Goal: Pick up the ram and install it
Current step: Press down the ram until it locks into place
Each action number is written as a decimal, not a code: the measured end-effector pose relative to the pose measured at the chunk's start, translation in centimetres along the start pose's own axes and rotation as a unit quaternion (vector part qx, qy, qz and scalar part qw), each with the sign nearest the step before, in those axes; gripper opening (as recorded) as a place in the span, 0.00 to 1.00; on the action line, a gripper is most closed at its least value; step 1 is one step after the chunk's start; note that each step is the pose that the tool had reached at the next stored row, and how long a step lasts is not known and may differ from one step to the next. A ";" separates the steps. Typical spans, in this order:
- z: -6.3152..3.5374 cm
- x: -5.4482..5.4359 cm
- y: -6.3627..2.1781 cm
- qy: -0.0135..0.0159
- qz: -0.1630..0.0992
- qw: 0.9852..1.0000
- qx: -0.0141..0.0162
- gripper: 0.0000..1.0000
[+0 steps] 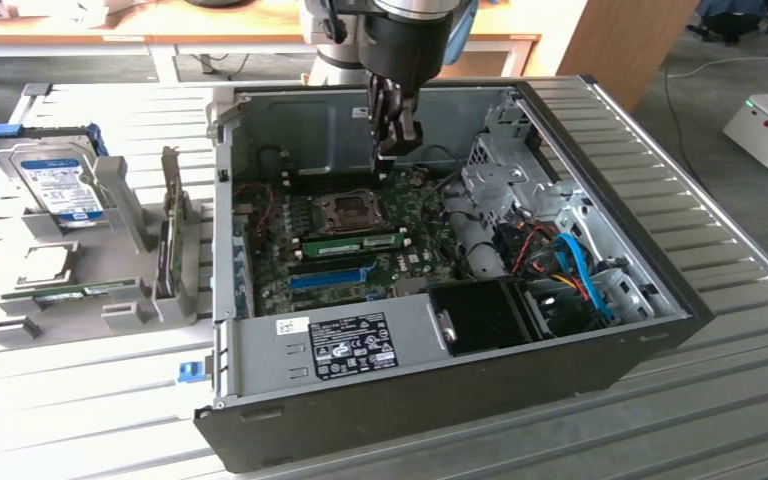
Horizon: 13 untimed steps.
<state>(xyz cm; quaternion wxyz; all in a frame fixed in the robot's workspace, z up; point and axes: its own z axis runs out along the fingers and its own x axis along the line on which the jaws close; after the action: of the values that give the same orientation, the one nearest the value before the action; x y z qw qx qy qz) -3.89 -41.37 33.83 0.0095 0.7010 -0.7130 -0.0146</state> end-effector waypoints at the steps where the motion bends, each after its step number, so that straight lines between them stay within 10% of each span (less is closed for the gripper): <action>1: 0.15 0.0 0.00 0.000 0.000 1.000 0.000 0.11; 13: 1.68 0.0 -0.06 0.000 0.000 1.000 0.000 0.11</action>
<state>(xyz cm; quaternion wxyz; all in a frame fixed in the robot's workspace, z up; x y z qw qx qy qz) -3.88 -41.37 32.15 0.0095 0.7010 -0.7129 -0.0146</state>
